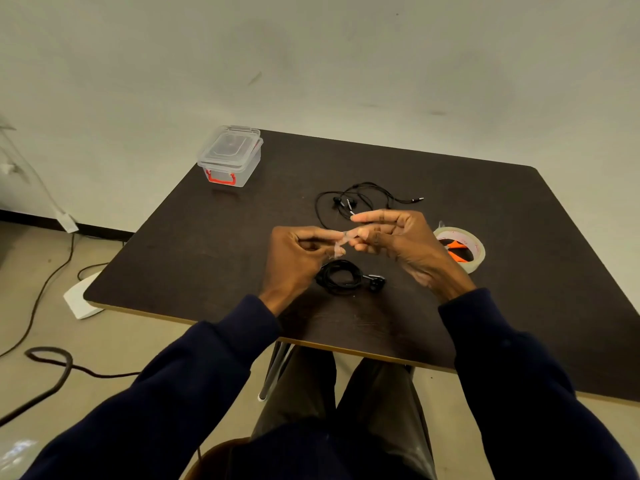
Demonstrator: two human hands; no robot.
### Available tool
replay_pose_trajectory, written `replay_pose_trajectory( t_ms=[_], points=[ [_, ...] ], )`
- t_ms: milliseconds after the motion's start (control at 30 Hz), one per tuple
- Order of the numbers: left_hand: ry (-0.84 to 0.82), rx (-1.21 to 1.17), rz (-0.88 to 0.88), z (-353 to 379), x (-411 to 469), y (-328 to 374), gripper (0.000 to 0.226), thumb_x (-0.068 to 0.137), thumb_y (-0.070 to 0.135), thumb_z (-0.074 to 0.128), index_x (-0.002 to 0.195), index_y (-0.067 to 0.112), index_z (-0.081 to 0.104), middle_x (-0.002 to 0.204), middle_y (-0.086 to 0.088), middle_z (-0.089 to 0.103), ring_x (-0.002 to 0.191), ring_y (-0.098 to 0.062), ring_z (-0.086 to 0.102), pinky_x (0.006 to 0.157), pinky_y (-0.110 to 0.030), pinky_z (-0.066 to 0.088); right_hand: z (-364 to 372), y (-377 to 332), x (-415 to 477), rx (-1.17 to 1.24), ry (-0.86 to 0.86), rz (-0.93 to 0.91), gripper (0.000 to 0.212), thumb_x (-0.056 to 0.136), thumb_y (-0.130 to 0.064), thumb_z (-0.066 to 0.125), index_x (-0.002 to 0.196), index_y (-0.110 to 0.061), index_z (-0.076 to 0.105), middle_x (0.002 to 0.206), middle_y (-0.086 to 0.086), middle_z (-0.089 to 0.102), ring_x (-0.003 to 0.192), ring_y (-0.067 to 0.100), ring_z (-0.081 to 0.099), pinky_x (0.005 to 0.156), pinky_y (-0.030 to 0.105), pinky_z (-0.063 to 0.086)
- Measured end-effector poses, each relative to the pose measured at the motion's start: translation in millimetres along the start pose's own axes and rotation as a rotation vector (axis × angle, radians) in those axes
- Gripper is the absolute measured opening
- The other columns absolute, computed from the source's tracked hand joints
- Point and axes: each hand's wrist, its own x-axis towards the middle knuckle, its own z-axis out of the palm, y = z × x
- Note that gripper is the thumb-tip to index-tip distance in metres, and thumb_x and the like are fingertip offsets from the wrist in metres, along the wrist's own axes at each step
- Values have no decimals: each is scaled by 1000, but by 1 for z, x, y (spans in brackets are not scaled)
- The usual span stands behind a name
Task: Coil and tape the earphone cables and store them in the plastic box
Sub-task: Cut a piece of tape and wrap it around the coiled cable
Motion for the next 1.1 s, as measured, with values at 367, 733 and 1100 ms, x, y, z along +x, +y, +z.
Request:
replay_pose_trajectory(
  t_ms=[367, 733, 1100],
  points=[
    [23, -43, 59, 6, -7, -3, 30, 82, 1, 82, 111, 1, 76, 107, -6, 78, 100, -16, 76, 90, -37, 62, 7, 1, 2, -294, 246, -58, 24, 101, -16, 65, 123, -8, 66, 97, 15, 73, 80, 15, 73, 69, 30, 62],
    [-7, -98, 92, 5, -15, -3, 36, 85, -4, 77, 120, -1, 71, 117, -10, 75, 110, -19, 73, 95, -33, 59, 23, 2, -9, 235, 105, 286, 33, 89, -25, 76, 101, 5, 73, 86, 15, 74, 73, 18, 70, 64, 25, 61],
    [-32, -837, -447, 6, -24, 17, 33, 103, -7, 43, 131, -2, 60, 122, -23, 71, 117, -36, 69, 99, -40, 58, 26, -13, -12, 9, 154, 25, 12, 89, -19, 76, 90, -7, 76, 84, 13, 74, 77, 19, 69, 69, 29, 58]
  ],
)
